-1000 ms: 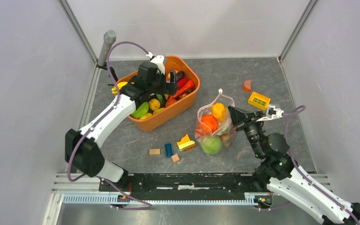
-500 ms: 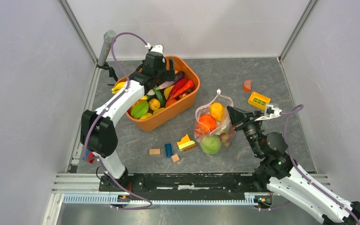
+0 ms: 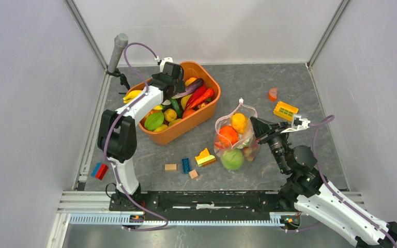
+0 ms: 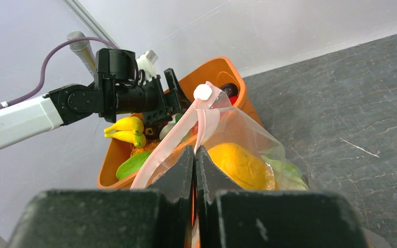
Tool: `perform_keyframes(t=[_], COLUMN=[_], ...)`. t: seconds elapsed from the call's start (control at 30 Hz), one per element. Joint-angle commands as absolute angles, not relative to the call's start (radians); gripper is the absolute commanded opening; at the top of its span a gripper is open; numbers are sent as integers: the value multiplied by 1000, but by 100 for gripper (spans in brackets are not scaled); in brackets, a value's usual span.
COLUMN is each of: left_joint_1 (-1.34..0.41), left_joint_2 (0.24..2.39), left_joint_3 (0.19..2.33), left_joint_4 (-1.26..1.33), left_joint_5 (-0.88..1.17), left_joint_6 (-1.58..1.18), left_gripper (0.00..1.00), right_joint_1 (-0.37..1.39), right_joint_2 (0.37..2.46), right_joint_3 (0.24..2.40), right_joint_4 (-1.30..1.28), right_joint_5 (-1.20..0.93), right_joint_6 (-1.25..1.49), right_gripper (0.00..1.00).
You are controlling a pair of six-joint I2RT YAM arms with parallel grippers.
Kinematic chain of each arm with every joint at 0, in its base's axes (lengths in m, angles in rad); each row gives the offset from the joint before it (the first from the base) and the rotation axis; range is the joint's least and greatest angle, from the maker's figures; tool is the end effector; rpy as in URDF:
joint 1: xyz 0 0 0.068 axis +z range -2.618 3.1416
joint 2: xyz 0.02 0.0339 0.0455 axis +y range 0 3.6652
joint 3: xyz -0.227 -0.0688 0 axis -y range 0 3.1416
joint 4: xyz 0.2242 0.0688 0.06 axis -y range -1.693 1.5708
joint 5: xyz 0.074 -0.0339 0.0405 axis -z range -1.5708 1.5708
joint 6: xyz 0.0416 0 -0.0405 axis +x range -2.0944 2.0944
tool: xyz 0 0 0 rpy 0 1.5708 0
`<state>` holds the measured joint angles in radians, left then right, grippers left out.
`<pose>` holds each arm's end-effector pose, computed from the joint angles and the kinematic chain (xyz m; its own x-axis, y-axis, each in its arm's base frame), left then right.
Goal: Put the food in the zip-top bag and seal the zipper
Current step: Pick up the fake vegetable from the bin.
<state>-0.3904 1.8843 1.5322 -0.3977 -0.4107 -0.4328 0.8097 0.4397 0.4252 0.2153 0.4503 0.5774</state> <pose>0.3792 -0.1381 0.2320 -0.6051 -0.1668 -0.7785 -0.1929 0.9794 -0.0599 0.1158 0.0953 0.2891 -0.0800 0.6285 -0.7737 -0.3748 0.7002 0.6076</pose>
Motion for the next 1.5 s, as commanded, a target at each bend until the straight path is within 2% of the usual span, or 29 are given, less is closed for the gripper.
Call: perform_keyframes(t=[0.0, 0.17, 0.33, 0.47, 0.57, 0.73, 0.9, 1.03, 1.23, 1.47], left_joint_1=[-394, -392, -393, -393, -393, -392, -392, -394, -410, -434], left_joint_2=[1826, 1851, 1885, 1874, 1859, 1841, 1815, 1754, 1631, 1417], left_joint_3=[1500, 1508, 1526, 1494, 1482, 1460, 1433, 1442, 1428, 1281], left_joint_4=[-379, -391, -403, -392, -384, -380, -367, -330, -285, -154], left_joint_5=[-512, -527, -524, -501, -488, -488, -459, -380, -346, -493], left_joint_6=[-529, -567, -584, -598, -584, -566, -561, -512, -450, -390], left_gripper=[84, 80, 63, 60, 47, 39, 14, 3, 2, 2], right_joint_1=[811, 811, 812, 812, 811, 812, 811, 812, 811, 812], right_joint_2=[431, 426, 419, 407, 406, 410, 401, 396, 406, 428], right_joint_3=[461, 460, 461, 459, 458, 460, 460, 461, 461, 465], right_joint_4=[227, 226, 216, 211, 211, 211, 206, 202, 211, 222], right_joint_5=[471, 471, 477, 490, 491, 481, 484, 485, 479, 456], right_joint_6=[561, 561, 558, 558, 558, 559, 559, 560, 564, 576], right_gripper=[5, 5, 5, 5, 5, 5, 5, 5, 5, 5])
